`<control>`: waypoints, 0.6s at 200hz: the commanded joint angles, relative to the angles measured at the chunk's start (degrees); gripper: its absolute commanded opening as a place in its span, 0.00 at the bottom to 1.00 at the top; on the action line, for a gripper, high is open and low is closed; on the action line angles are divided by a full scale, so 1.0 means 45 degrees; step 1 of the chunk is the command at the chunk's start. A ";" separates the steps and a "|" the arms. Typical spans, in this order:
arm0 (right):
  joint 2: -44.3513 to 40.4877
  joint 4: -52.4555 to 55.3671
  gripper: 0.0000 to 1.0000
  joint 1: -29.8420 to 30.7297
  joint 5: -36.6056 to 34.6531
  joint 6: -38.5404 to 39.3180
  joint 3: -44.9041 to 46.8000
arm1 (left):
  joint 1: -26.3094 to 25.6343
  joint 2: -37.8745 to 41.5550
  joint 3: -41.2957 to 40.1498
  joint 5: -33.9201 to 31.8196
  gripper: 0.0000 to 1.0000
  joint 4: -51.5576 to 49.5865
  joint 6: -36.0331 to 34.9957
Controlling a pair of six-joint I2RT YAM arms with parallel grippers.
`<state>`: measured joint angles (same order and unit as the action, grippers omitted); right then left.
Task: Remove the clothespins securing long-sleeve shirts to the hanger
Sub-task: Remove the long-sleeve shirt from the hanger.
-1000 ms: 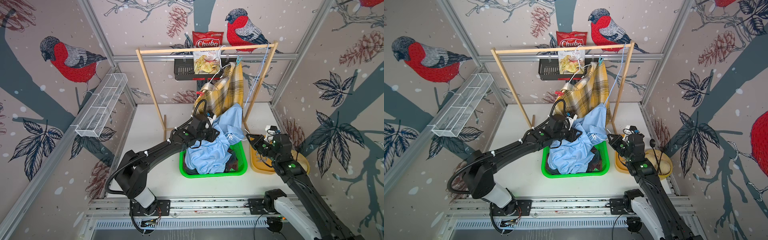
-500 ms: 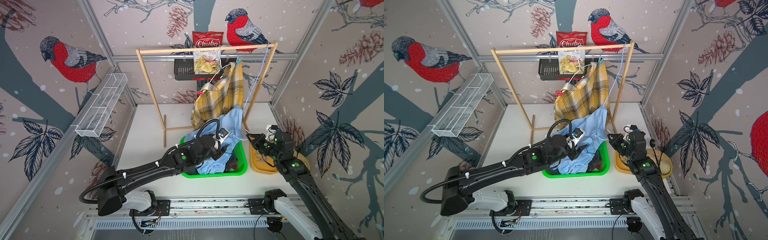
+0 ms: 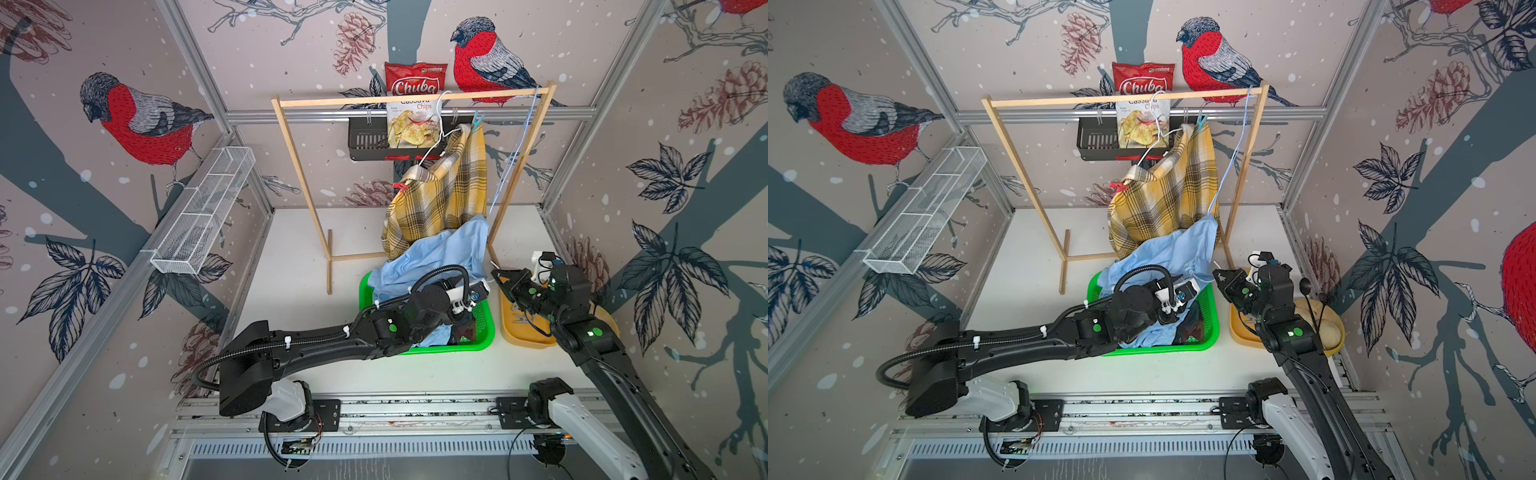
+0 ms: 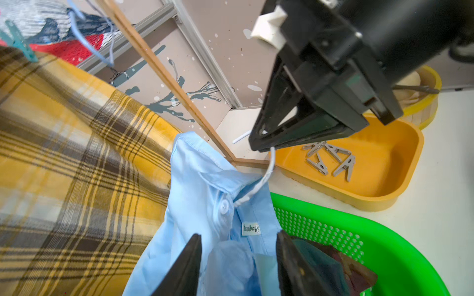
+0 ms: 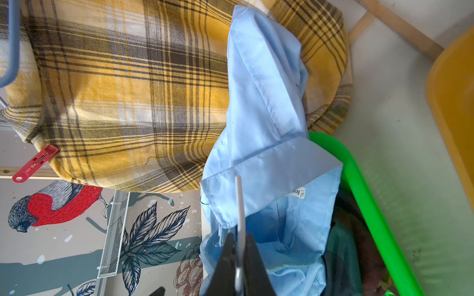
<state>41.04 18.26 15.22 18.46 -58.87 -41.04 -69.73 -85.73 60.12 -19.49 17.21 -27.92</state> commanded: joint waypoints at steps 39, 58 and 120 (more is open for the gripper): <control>-0.0056 0.0507 0.11 -0.0004 0.0360 -0.0031 -0.0789 | -0.0070 -0.1007 0.0528 0.0320 0.46 0.1233 -0.1783; -0.0150 0.0604 0.11 0.0005 0.0583 -0.0185 -0.0982 | -0.0048 -0.1307 0.0622 -0.0081 0.45 0.1663 -0.1802; -0.0773 0.1024 0.11 0.0118 0.0831 -0.0631 -0.1327 | 0.0101 -0.1514 0.0869 -0.0594 0.42 0.2294 -0.1687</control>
<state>38.41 22.44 15.35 21.06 -60.40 -46.30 -69.56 -92.40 63.24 -21.06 22.76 -34.92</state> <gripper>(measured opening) 0.114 0.432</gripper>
